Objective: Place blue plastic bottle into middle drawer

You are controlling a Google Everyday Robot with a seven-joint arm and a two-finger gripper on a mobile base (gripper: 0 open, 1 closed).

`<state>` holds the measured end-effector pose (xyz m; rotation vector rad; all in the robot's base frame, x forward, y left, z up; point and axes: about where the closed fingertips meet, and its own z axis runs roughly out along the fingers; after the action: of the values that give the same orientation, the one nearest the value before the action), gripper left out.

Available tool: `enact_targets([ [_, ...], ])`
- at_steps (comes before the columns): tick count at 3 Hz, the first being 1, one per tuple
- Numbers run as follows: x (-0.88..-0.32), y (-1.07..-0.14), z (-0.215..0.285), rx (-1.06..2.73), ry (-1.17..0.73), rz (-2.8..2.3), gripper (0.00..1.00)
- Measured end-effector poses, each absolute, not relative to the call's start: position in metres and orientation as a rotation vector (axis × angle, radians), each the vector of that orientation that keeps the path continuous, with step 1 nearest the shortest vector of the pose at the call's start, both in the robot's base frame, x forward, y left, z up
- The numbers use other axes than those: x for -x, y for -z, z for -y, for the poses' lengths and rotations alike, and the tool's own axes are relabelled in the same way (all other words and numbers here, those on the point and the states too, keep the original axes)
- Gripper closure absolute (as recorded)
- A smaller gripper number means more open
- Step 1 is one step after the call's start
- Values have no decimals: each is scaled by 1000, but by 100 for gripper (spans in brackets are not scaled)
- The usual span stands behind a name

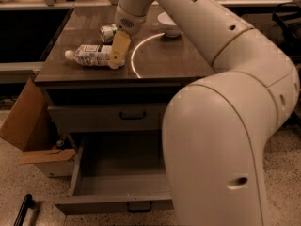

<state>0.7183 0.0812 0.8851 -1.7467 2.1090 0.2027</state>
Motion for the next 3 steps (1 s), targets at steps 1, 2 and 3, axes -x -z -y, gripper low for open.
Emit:
enact_targets([
  [1,-719,-874,-104,1756,-181,-2120,0],
  [2,-720,-870,-131,1756,-179,-2115,0],
  [3,-718,-864,-157,1773,-195,-2103,0],
])
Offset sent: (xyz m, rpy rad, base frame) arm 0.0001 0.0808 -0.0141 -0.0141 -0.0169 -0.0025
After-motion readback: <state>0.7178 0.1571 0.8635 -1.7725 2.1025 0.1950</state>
